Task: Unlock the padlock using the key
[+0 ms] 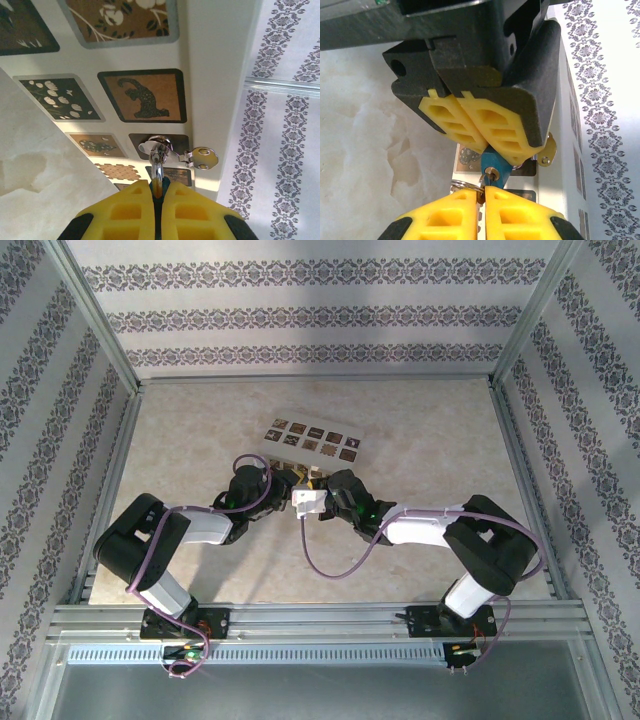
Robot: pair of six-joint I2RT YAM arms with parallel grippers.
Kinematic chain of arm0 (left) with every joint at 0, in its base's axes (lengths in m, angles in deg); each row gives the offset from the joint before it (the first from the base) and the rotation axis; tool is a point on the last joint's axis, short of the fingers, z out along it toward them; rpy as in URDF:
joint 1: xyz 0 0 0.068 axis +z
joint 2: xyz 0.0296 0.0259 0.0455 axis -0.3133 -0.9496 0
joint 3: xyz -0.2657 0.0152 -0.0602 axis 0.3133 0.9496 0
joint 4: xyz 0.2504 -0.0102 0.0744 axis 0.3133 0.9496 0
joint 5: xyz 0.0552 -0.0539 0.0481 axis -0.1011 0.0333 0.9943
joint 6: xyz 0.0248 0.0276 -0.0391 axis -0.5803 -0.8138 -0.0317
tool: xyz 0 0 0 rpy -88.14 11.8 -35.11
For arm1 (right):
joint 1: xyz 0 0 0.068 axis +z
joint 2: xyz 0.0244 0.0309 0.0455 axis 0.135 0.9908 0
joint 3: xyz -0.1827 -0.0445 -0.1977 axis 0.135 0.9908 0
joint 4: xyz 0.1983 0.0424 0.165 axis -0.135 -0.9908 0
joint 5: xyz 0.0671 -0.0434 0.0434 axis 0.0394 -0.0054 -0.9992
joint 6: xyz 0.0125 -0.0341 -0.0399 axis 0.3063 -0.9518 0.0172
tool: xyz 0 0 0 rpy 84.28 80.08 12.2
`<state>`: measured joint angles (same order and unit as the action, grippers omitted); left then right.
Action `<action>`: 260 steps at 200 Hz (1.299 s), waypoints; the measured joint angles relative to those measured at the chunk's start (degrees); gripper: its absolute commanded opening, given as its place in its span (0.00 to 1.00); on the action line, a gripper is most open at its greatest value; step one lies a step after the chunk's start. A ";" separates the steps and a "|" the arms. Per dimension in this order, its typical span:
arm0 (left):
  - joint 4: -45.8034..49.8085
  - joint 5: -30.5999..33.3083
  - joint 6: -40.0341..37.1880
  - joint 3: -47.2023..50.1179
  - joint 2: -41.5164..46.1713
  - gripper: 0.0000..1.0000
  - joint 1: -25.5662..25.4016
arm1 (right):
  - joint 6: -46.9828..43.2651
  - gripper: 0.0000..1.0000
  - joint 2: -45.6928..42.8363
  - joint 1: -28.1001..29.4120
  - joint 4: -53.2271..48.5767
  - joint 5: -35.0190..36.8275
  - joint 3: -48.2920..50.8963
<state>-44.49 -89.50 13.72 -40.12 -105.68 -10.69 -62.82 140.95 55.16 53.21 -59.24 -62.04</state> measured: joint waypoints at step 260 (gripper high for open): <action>-2.19 1.03 1.01 0.00 -1.40 0.02 -0.44 | 30.60 0.00 1.60 2.75 8.48 5.62 3.28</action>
<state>-46.67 -88.47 14.73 -40.12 -107.08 -11.13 -32.22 142.54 57.91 61.69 -53.62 -58.76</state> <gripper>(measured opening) 0.065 0.056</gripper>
